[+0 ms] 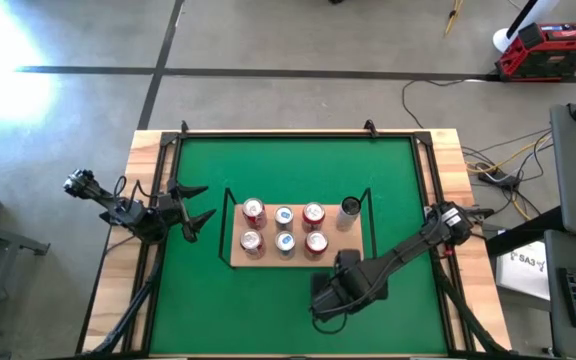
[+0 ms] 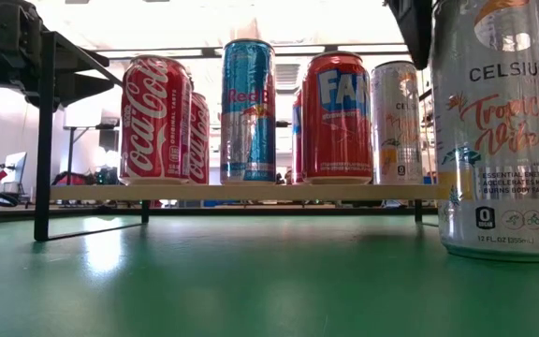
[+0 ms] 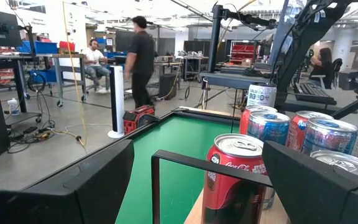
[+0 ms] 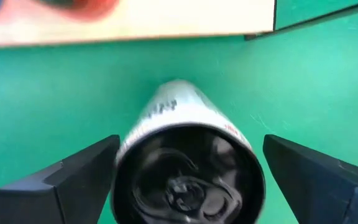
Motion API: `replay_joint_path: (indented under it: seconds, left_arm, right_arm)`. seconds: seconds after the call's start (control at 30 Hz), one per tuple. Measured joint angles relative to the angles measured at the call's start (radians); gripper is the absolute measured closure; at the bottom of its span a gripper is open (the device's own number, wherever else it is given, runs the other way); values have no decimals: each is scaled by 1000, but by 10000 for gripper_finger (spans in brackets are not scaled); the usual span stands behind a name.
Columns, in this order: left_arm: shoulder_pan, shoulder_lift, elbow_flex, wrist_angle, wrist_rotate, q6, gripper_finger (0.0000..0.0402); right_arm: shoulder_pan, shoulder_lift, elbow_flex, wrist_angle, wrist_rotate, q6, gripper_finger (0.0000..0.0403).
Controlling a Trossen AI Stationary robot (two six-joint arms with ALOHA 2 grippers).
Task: Place canned beverage on shelf
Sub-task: Put the white soda can on the shelf
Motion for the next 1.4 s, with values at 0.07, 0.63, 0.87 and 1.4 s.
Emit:
replay_joint_path:
  seconds: [0.07, 0.63, 0.87, 1.4]
  left_arm:
    - [0, 0, 0, 0, 0, 0, 61]
    - [0, 0, 0, 0, 0, 0, 61]
    - [0, 0, 0, 0, 0, 0, 61]
    - [0, 0, 0, 0, 0, 0, 61]
  right_arm:
    - [0, 0, 0, 0, 22, 27, 26]
    - [0, -4, 14, 41, -19, 51, 156]
    - [0, -39, 67, -35, -17, 48, 155]
    - [-86, -137, 74, -118, 76, -145, 146]
